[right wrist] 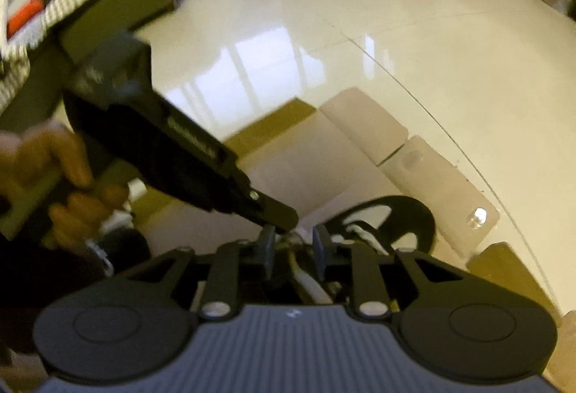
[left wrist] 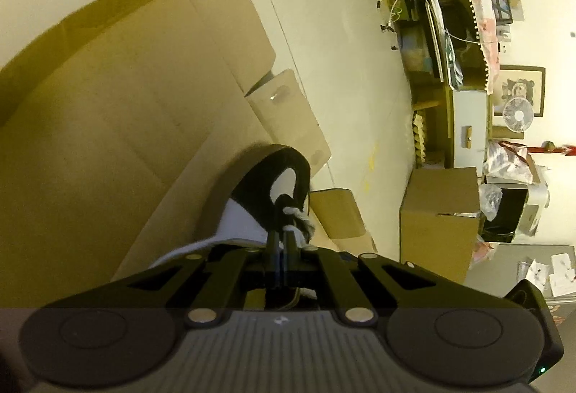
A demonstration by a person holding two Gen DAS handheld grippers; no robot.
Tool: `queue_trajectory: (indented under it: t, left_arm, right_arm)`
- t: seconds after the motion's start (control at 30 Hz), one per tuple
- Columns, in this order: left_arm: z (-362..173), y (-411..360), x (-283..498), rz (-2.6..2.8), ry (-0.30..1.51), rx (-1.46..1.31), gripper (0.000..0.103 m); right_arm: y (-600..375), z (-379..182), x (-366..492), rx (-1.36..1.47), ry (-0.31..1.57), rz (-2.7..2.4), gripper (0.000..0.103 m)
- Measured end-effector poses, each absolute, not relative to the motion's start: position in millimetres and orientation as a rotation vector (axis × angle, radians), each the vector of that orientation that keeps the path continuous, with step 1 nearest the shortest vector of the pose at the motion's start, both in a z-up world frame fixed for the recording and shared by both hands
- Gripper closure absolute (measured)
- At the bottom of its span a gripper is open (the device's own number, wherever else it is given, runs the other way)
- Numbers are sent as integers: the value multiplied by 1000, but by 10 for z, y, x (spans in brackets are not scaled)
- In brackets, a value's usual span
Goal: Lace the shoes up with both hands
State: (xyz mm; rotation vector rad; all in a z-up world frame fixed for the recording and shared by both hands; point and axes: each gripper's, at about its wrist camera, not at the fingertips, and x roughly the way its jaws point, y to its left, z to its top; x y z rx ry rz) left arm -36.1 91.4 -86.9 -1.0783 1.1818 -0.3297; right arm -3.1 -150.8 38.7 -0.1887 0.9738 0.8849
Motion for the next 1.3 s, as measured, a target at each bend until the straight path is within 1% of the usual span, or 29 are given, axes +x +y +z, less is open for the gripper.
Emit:
queue_trajectory:
  t: [0.17, 0.3, 0.37, 0.57, 0.6, 0.63, 0.67, 0.7, 0.73, 0.77, 0.83, 0.87, 0.9, 1.03, 1.17, 1.27, 1.3]
  left_arm:
    - [-845, 909, -357, -328, 1171, -1071, 103]
    - [-775, 1011, -329, -310, 1125, -1073, 103]
    - [-744, 1047, -318, -310, 1113, -1071, 103]
    - [-667, 1010, -311, -362, 1119, -1020, 103]
    - [-675, 1006, -312, -363, 1127, -1016, 102]
    - [-686, 1003, -314, -365, 1135, -1012, 102]
    - [-692, 1007, -315, -367, 1138, -1012, 101]
    - [-700, 1013, -318, -370, 1143, -1011, 99]
    - [-705, 1018, -320, -372, 1146, -1008, 98]
    - [-698, 1022, -322, -374, 1145, -994, 95]
    - [-662, 1036, -336, -368, 1133, -953, 80]
    - [-628, 1053, -353, -363, 1116, -928, 60]
    - [-591, 1068, -374, -359, 1096, -907, 49]
    - [-473, 1026, -439, -411, 1045, -807, 49]
    - [-413, 906, -475, -489, 1024, -725, 49]
    - [-381, 777, -470, -529, 1001, -649, 56]
    - [-378, 748, -459, -531, 992, -634, 63]
  right_arm:
    - [-1374, 330, -63, -227, 985, 907, 78]
    - [-1346, 256, -117, -296, 1003, 883, 77]
    - [-1376, 252, -89, -274, 1021, 877, 76]
    - [-1266, 210, 42, -317, 1067, 891, 77]
    - [-1241, 192, 64, -332, 1077, 893, 82]
    - [-1219, 170, 87, -347, 1086, 890, 84]
    - [-1208, 154, 102, -356, 1090, 889, 90]
    - [-1198, 140, 116, -364, 1094, 888, 100]
    - [-1201, 136, 137, -349, 1098, 903, 100]
    - [-1214, 147, 152, -332, 1094, 907, 100]
    - [-1258, 183, 197, -267, 1090, 912, 101]
    - [-1288, 206, 222, -231, 1087, 908, 101]
    - [-1309, 219, 246, -200, 1090, 905, 101]
    - [-1386, 300, 347, -74, 1084, 886, 101]
    - [-1388, 451, 436, -8, 1055, 883, 101]
    - [-1373, 560, 472, 43, 1036, 897, 101]
    - [-1368, 593, 475, 59, 1030, 906, 100]
